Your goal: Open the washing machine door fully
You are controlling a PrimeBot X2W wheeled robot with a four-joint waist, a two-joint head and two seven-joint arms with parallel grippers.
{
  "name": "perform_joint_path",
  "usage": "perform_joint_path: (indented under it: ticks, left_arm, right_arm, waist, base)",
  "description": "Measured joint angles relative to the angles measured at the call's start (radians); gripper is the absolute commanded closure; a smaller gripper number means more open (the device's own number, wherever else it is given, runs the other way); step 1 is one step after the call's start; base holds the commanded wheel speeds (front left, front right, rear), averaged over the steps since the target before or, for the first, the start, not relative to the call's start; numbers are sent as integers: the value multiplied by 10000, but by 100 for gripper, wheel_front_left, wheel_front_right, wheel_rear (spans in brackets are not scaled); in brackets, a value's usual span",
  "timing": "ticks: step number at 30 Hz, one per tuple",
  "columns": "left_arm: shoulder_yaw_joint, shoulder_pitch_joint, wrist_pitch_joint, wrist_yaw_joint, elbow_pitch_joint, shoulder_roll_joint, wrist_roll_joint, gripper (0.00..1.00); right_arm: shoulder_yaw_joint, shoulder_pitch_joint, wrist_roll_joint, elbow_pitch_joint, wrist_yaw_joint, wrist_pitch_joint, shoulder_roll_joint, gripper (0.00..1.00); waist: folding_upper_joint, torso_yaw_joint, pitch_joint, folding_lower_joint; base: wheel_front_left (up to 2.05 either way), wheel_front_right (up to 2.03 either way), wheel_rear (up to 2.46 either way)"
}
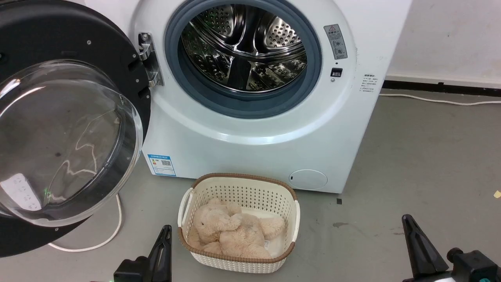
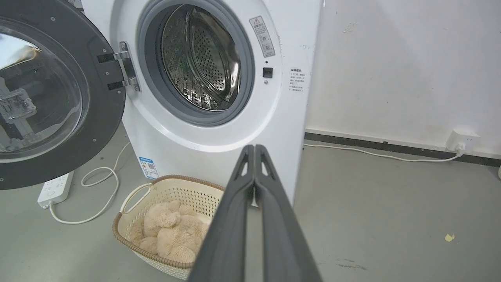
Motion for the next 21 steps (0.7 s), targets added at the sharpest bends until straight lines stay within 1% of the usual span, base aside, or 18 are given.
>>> perform_joint_path:
  ticks: [21]
  left_arm:
    - [301,-174,410,-174,-127,-79,267,100]
  right_arm:
    - [117,-198,-125,-2,0,408,0,100]
  waist:
    - [0,-112,37,0]
  base:
    - [0,0,0]
